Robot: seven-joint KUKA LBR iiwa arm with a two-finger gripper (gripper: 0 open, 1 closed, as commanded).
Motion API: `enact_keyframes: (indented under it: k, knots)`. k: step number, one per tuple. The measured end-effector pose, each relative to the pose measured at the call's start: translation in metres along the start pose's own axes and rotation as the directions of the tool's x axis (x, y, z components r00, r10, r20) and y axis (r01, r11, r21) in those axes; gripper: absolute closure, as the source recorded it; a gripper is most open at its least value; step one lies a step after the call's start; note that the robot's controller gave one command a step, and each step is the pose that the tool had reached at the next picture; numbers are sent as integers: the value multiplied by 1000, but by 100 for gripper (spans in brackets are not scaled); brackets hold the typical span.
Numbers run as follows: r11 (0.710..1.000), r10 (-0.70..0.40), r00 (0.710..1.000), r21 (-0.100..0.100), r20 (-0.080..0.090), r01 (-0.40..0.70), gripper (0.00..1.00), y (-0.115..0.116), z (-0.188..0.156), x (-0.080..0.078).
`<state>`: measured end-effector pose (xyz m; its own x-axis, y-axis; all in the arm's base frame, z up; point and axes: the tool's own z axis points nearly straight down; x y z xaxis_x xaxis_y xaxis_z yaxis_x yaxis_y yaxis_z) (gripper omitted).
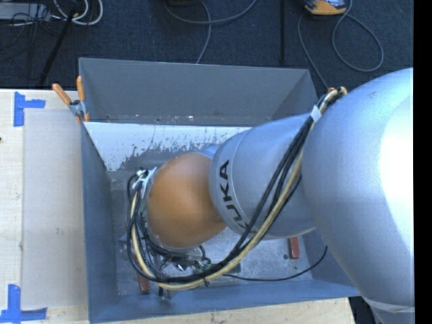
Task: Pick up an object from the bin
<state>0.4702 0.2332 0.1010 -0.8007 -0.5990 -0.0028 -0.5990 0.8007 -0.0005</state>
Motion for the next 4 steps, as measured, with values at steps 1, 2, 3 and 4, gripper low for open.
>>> enact_keyframes:
  k: [1, 2, 3, 4]
  knots:
    - [737, -676, 737, -3, 0, 676, 0, -6, -8, 2]
    - [560, -829, 560, -6, 0, 829, 0, -3, 33, -16]
    - [565, -825, 565, -5, 0, 825, 0, -2, 33, -16]
    - [566, -825, 566, -6, 0, 825, 100, -3, 33, -16]
